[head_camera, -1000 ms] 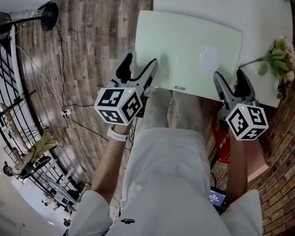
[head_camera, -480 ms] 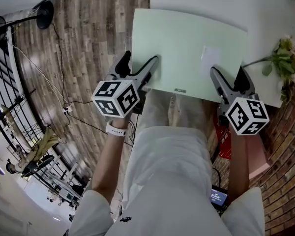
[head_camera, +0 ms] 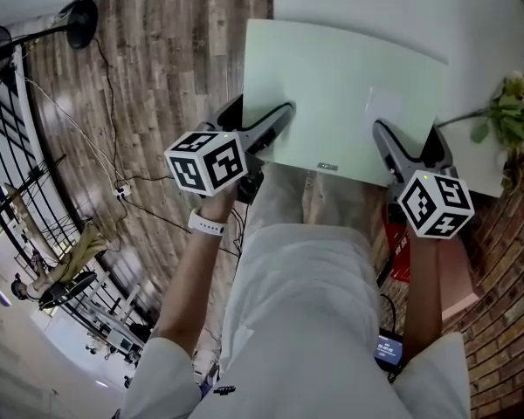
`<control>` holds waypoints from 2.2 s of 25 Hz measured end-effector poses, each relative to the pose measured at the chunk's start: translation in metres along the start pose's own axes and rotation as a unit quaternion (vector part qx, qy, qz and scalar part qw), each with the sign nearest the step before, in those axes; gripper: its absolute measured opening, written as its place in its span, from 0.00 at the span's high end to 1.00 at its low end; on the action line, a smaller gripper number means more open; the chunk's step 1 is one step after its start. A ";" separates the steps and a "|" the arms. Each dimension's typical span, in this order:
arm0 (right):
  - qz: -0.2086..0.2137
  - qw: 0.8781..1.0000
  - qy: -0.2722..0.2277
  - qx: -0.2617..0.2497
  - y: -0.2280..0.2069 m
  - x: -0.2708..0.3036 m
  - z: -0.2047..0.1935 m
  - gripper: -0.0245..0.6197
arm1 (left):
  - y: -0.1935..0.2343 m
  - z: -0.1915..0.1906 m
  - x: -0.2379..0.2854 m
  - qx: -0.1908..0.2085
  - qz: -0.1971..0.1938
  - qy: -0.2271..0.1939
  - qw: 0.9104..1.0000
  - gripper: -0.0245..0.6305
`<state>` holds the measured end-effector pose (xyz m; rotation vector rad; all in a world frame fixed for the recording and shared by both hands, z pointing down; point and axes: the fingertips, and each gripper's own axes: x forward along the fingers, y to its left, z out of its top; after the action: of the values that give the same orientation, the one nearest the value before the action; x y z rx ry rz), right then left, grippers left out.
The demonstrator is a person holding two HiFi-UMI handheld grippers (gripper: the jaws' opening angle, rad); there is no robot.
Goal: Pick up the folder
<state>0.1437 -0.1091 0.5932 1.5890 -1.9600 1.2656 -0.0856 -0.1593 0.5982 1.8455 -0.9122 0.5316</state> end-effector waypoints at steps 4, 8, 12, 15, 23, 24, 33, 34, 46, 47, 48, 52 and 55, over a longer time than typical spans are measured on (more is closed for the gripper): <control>0.009 1.000 0.006 0.011 -0.001 0.004 -0.005 0.23 | 0.000 -0.004 0.001 -0.009 -0.009 0.010 1.000 0.37; 0.025 0.999 0.002 0.032 -0.003 0.007 -0.005 0.20 | 0.000 -0.003 0.001 -0.009 -0.012 0.009 1.000 0.37; 0.024 0.999 -0.003 0.033 -0.003 0.007 -0.003 0.20 | 0.000 0.000 0.000 -0.009 -0.011 0.006 1.000 0.37; 0.022 0.999 -0.003 0.029 -0.003 0.005 -0.004 0.20 | -0.001 -0.002 -0.002 -0.007 -0.010 0.000 1.000 0.37; 0.023 1.000 -0.003 0.005 -0.007 -0.003 -0.001 0.21 | -0.008 -0.011 -0.002 -0.020 -0.012 -0.021 1.000 0.37; 0.023 1.000 -0.004 0.003 -0.008 -0.006 0.000 0.21 | -0.011 -0.012 -0.002 -0.020 -0.013 -0.022 0.999 0.37; 0.027 0.999 -0.019 -0.005 0.005 -0.032 0.007 0.20 | -0.028 -0.008 -0.028 -0.013 -0.015 -0.042 0.999 0.37; 0.027 0.999 -0.022 -0.007 0.007 -0.035 0.009 0.20 | -0.030 -0.007 -0.031 -0.011 -0.015 -0.045 0.999 0.37; 0.036 0.998 -0.052 -0.030 0.020 -0.067 0.035 0.20 | -0.059 0.008 -0.058 0.005 -0.021 -0.082 0.996 0.37; 0.037 0.997 -0.056 -0.031 0.021 -0.069 0.037 0.20 | -0.061 0.010 -0.060 0.006 -0.022 -0.086 0.996 0.37; 0.037 0.997 -0.059 -0.033 0.022 -0.072 0.040 0.20 | -0.063 0.012 -0.062 0.007 -0.024 -0.090 0.996 0.37; 0.036 0.996 -0.074 -0.045 0.031 -0.090 0.058 0.20 | -0.078 0.024 -0.077 0.013 -0.030 -0.105 0.994 0.37; 0.041 0.994 -0.086 -0.055 0.038 -0.099 0.071 0.20 | -0.087 0.035 -0.087 0.019 -0.031 -0.121 0.992 0.37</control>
<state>0.1616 -0.1032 0.4667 1.6249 -2.1797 1.0602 -0.0729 -0.1380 0.4725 1.9955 -1.0053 0.2923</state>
